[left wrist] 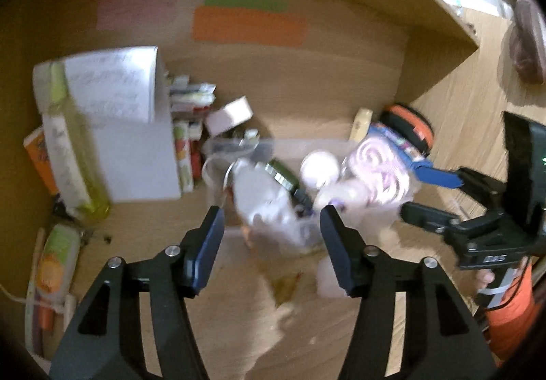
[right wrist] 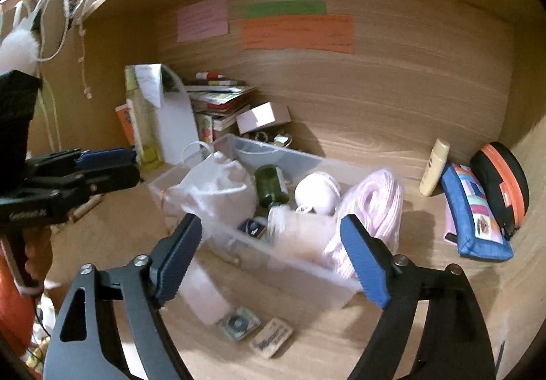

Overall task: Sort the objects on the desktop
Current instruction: 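Grasp the clear tape roll with the right tool while the left tool grasps the small brown bead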

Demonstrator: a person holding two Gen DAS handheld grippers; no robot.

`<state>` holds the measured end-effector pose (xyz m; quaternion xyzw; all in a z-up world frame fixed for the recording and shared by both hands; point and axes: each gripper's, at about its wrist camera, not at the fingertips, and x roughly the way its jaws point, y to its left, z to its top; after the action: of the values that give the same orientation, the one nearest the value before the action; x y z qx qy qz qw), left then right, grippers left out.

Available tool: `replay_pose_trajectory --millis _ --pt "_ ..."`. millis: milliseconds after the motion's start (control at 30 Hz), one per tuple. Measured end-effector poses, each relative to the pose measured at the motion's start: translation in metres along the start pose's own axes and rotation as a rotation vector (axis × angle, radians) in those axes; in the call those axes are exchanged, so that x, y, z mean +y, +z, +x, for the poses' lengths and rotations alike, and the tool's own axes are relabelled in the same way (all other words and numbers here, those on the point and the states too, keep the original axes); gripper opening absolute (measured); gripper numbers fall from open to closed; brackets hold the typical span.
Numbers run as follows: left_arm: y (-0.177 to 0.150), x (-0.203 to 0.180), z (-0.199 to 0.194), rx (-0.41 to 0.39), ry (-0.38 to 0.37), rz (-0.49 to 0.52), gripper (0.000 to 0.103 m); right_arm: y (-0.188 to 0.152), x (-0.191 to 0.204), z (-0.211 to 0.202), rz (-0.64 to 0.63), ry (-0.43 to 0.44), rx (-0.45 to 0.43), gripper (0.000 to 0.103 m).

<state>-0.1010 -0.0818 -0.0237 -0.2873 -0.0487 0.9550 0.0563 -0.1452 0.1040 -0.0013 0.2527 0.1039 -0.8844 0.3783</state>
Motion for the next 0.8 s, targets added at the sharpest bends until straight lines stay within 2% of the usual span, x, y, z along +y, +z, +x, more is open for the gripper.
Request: replay_pose_trajectory --millis 233,533,667,733,800 --pt "-0.032 0.009 0.014 0.111 0.041 -0.009 0.058 -0.025 0.015 -0.003 -0.037 0.021 0.057 0.081" --pt "-0.057 0.009 0.019 0.164 0.021 -0.036 0.058 -0.047 0.043 0.035 -0.105 0.122 0.199 0.079" --pt "-0.061 0.009 0.021 0.183 0.022 -0.035 0.066 -0.046 0.049 0.054 -0.098 0.145 0.255 0.055" --pt "-0.061 0.009 0.021 0.189 0.017 -0.033 0.067 -0.047 0.051 0.062 -0.093 0.150 0.276 0.047" --pt "-0.061 0.008 0.023 0.191 0.019 -0.020 0.067 -0.048 0.050 0.064 -0.082 0.166 0.286 0.028"
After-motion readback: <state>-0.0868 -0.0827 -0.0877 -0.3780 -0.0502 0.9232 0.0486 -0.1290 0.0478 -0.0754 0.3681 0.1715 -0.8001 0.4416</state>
